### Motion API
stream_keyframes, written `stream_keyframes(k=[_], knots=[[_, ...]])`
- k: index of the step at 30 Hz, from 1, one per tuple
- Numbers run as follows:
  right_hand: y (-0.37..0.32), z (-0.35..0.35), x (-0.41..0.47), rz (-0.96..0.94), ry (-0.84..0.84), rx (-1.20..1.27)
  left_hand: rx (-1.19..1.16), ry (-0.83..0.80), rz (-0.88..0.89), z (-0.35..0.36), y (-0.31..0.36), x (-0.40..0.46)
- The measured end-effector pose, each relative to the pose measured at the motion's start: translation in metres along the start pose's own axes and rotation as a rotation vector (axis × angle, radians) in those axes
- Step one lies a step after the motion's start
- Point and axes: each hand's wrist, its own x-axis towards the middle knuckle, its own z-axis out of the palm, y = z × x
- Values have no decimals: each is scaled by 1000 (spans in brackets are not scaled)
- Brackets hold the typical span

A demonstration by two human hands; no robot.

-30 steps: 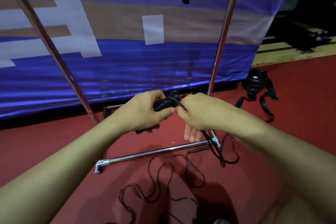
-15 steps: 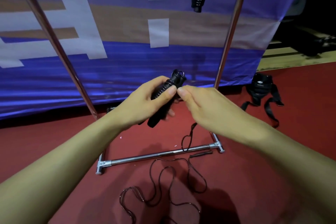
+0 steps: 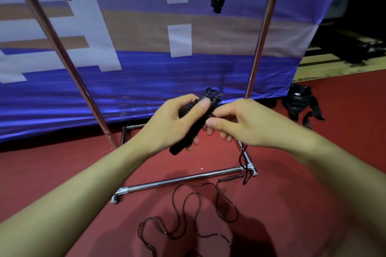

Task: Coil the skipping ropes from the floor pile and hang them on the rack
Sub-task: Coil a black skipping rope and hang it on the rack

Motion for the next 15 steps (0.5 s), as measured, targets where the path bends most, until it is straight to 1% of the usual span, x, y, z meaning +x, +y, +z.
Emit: stream_keyframes(k=[2, 5, 6, 8, 10, 13, 15], knots=[[4, 3, 2, -17, -20, -45, 5, -3, -27, -1, -2, 1], [9, 2, 4, 40, -114, 161, -16, -19, -27, -5, -4, 1], [10, 0, 3, 41, -149, 180, -35, -40, -17, -7, -4, 1], [13, -6, 2, 24, -194, 59, -74, -109, -6, -9, -4, -2], [14, -8, 3, 0, -198, -79, -106, -176, -24, -11, -6, -4], [16, -7, 9, -84, -95, -233, -176, -273, -36, -15, -8, -4], [18, -7, 11, -109, -50, -305, -245, -384, -36, -18, -5, -5]])
